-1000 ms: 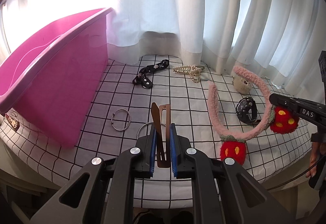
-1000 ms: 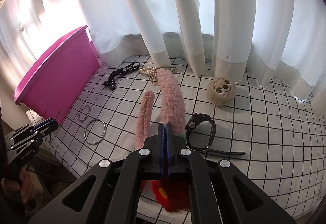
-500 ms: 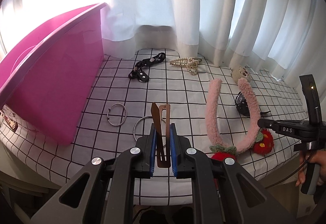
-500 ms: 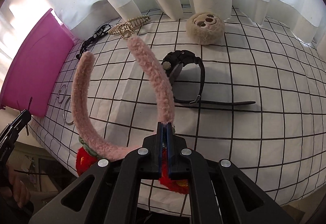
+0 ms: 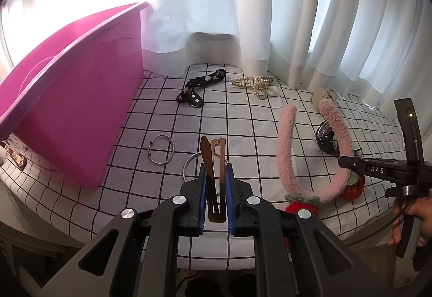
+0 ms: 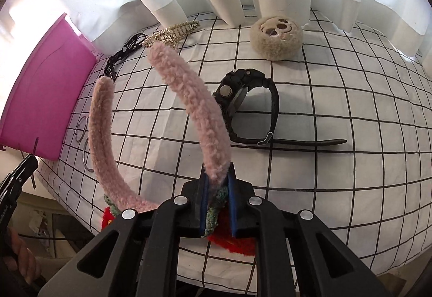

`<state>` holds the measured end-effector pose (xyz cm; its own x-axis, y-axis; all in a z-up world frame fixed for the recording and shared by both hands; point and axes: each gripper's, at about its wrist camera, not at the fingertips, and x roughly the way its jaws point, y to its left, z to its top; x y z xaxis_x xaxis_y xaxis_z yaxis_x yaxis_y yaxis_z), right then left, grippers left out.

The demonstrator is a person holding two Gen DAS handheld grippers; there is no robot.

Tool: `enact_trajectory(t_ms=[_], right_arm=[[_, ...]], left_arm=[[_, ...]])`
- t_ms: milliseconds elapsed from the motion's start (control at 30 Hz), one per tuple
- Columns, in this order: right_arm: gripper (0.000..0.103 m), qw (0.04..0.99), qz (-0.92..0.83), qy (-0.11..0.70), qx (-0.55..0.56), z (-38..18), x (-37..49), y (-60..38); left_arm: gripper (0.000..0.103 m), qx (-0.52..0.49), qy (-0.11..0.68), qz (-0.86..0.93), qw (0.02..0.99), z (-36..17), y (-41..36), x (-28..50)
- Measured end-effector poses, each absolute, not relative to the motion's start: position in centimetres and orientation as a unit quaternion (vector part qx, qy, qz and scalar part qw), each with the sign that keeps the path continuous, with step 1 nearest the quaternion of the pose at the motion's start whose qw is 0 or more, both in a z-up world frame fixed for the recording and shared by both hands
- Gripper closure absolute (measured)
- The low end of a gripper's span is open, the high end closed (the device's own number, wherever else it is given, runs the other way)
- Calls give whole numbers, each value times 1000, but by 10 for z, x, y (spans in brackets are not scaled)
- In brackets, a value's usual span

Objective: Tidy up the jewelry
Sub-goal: 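Lift the brown clip and pink headband and carry both over the pink tub, then open both tools to drop the clip and headband into the tub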

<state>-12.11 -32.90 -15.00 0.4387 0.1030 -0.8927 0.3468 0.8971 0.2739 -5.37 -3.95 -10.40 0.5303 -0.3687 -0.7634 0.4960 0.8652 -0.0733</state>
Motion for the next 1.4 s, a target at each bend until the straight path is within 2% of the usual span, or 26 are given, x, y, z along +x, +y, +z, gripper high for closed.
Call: enact_trajectory(t_ms=[367,733,967,1167,1400], right_arm=[[92,889,-52,433,143,-56,-112,-307],[92,944,11,309,120,53,-71,-267],[92,957,82,253,119,99,-11,-216],[92,955,127,249,101,114,58,-157],[92,933,140,327,59,78,135,-94]], left_arm=[[91,56,378,-253,889,-66,-29,-50],[91,42,298,-223,927,21,20,-38],[91,33,260,-163,951,65,76,-2],[91,10,277,-97,956,73,129,58],[89,2,368,-56,928,19,159,114]])
